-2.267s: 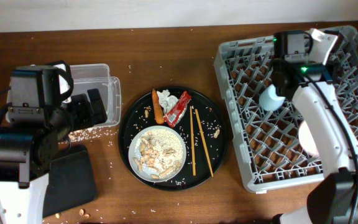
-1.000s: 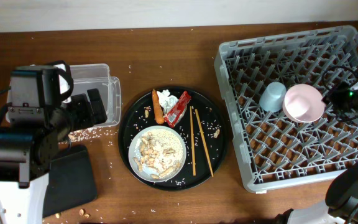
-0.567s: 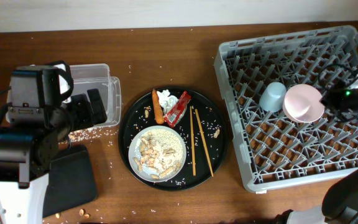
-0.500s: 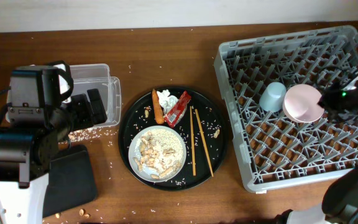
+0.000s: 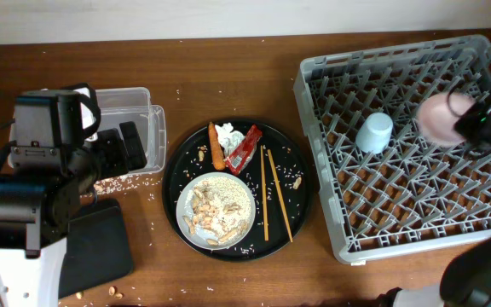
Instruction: Sort waste into correct bins and load items into the dishwasher rack
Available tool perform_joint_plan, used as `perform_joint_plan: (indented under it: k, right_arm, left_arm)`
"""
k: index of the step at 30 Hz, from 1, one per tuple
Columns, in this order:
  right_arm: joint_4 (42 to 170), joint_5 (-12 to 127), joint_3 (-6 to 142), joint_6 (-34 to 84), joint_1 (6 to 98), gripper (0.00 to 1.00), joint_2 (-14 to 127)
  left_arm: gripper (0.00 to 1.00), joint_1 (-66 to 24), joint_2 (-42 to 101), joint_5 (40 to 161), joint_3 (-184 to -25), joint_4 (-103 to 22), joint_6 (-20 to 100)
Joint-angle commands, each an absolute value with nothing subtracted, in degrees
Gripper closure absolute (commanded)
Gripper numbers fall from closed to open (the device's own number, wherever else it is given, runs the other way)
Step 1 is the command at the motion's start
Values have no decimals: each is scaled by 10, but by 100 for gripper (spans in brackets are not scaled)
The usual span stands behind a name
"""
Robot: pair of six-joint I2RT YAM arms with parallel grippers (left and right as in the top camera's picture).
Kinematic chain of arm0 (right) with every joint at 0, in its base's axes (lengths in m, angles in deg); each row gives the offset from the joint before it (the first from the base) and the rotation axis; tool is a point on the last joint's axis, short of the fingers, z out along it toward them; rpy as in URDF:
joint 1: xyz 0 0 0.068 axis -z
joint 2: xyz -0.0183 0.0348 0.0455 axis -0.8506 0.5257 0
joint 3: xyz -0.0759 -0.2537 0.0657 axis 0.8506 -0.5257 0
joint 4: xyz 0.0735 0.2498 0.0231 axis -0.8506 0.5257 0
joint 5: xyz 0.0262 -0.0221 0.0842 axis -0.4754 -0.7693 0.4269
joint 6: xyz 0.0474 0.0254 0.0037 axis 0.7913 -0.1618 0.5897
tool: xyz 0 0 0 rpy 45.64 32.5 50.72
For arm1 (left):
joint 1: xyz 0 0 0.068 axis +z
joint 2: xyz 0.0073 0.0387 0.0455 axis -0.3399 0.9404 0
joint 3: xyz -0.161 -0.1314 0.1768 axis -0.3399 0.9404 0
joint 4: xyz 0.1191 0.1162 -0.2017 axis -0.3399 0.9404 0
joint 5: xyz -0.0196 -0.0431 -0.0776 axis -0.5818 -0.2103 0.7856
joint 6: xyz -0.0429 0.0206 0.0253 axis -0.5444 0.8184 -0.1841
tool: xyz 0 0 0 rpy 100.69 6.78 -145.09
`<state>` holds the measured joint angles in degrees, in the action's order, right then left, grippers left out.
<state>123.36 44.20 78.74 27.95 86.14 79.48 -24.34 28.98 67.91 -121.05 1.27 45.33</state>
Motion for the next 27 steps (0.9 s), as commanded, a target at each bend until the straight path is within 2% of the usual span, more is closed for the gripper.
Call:
perform_joint_plan:
  k: [1,4,9,14,19,27]
  right_arm:
    - [1202,235,816,281,830,96,732]
    - [1167,79,815,267,789,96,738]
    - [1080,-89,815,139,713,96,806]
    - [1029,-116,815,33,667,96,864]
    - [991,-188,815,-1,653,96,922]
    - [983,-222,815,-9,646,96,997]
  left_arm:
    - [1,-241,289,673,-1214,12,446]
    - [1,-241,289,673,-1214,12,446]
    - [1,-241,289,673,-1214,12,446]
    - [1,-241,289,673,-1214,12,446]
    - [1,-241,289,673,-1214,13,446]
    - [1,-241,289,673,-1214,12,446]
